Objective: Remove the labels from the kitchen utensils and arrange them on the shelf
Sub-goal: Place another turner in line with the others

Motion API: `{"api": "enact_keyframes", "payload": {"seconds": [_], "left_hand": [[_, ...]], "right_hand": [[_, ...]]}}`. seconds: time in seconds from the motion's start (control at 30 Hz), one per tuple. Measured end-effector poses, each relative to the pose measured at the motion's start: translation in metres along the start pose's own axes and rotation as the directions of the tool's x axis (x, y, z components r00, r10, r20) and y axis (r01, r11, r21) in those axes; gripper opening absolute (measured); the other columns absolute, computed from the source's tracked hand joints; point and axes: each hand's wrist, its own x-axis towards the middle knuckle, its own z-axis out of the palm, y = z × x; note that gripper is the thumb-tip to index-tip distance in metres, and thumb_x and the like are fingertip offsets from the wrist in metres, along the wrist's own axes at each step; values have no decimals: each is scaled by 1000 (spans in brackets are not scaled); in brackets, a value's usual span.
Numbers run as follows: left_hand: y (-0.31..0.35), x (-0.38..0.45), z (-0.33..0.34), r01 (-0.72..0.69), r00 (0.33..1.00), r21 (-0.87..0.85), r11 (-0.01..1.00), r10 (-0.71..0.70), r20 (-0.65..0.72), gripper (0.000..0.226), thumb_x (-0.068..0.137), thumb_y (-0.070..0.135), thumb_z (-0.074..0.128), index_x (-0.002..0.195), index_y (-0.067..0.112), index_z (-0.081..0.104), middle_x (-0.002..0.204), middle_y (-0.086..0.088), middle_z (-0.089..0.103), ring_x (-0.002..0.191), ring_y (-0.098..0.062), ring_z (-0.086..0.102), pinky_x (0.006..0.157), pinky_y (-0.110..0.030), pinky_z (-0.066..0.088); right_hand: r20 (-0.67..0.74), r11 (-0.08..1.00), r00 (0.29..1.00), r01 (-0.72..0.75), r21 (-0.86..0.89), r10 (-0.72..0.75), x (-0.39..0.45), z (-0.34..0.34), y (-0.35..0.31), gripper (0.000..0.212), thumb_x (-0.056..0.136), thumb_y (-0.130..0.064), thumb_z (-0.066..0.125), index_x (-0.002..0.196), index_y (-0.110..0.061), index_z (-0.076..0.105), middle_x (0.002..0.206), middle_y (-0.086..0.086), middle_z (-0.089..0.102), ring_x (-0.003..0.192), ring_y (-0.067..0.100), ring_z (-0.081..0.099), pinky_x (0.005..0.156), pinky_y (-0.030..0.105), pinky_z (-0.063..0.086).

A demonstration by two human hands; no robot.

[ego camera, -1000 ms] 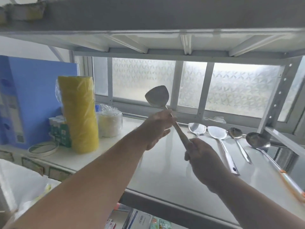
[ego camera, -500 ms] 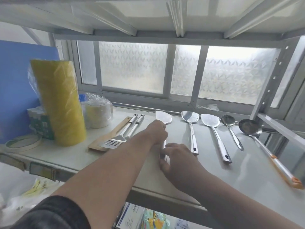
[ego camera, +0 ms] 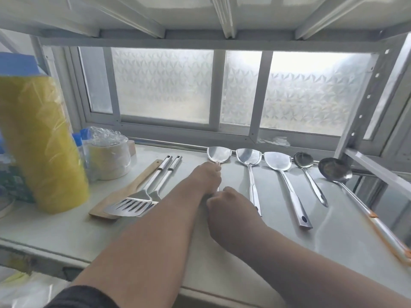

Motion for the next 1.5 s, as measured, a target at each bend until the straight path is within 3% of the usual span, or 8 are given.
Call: {"api": "enact_keyframes", "payload": {"seconds": [0.1, 0.17, 0.27, 0.37, 0.43, 0.87, 1.23, 1.5], "left_hand": [[-8, 6, 4, -14, 1000, -79, 997, 15, 9, 32, 109, 17, 42, 124, 4, 67, 124, -25, 68, 94, -35, 61, 88, -41, 50], [-14, 10, 6, -14, 1000, -117, 993, 14, -2, 30, 109, 22, 43, 120, 9, 67, 118, -22, 71, 86, -29, 57, 92, -41, 53], [-17, 14, 8, -26, 1000, -125, 992, 26, 1, 34, 110, 23, 43, 131, 16, 68, 127, -11, 73, 106, -28, 66, 102, -37, 51], [-18, 15, 10, -31, 999, -123, 992, 30, -12, 42, 111, 26, 44, 150, 24, 59, 148, 1, 64, 134, -21, 58, 109, -27, 40], [-20, 18, 11, -41, 999, -130, 991, 38, -22, 44, 111, 27, 45, 153, 26, 56, 153, 2, 60, 139, -21, 55, 113, -28, 37], [-26, 33, 20, -33, 999, -71, 997, 30, -43, 45, 109, 35, 44, 152, 34, 56, 154, 8, 60, 143, -21, 53, 123, -43, 37], [-28, 34, 19, -18, 1000, -96, 995, 15, -25, 54, 98, 45, 40, 148, 39, 60, 144, 11, 67, 136, -22, 59, 120, -45, 41], [-27, 34, 20, -18, 1000, -99, 995, 16, -21, 43, 107, 34, 44, 147, 36, 61, 140, 3, 70, 132, -28, 61, 118, -46, 42]], "right_hand": [[-53, 998, 999, -1, 59, 4, 6, 17, 11, 34, 84, -6, 48, 61, -24, 29, 72, 3, 44, 75, 26, 45, 62, 31, 32], [-90, 993, 996, -16, 120, 27, 9, 20, 16, 35, 86, -9, 50, 62, -26, 31, 77, 4, 51, 79, 27, 51, 65, 33, 40], [-107, 987, 993, -35, 154, 52, 12, 24, 20, 34, 89, -12, 51, 63, -26, 33, 77, 4, 51, 78, 27, 54, 62, 35, 40], [-114, 983, 991, -50, 179, 72, 11, 25, 22, 32, 90, -13, 51, 64, -25, 37, 77, 2, 50, 77, 26, 54, 58, 36, 44], [-123, 978, 989, -52, 203, 78, 9, 25, 22, 30, 91, -14, 50, 65, -24, 40, 77, 1, 51, 77, 26, 54, 59, 38, 48], [-113, 958, 987, -75, 277, 110, 6, 20, 19, 35, 91, -7, 47, 63, -24, 34, 80, 2, 50, 80, 23, 49, 65, 40, 50], [-107, 964, 990, -64, 259, 95, 6, 21, 17, 37, 89, -4, 45, 61, -23, 31, 77, 1, 45, 78, 24, 45, 61, 34, 38], [-109, 962, 990, -62, 266, 94, 6, 24, 19, 36, 86, -5, 44, 60, -23, 27, 81, 6, 51, 75, 29, 53, 49, 30, 23]]}}
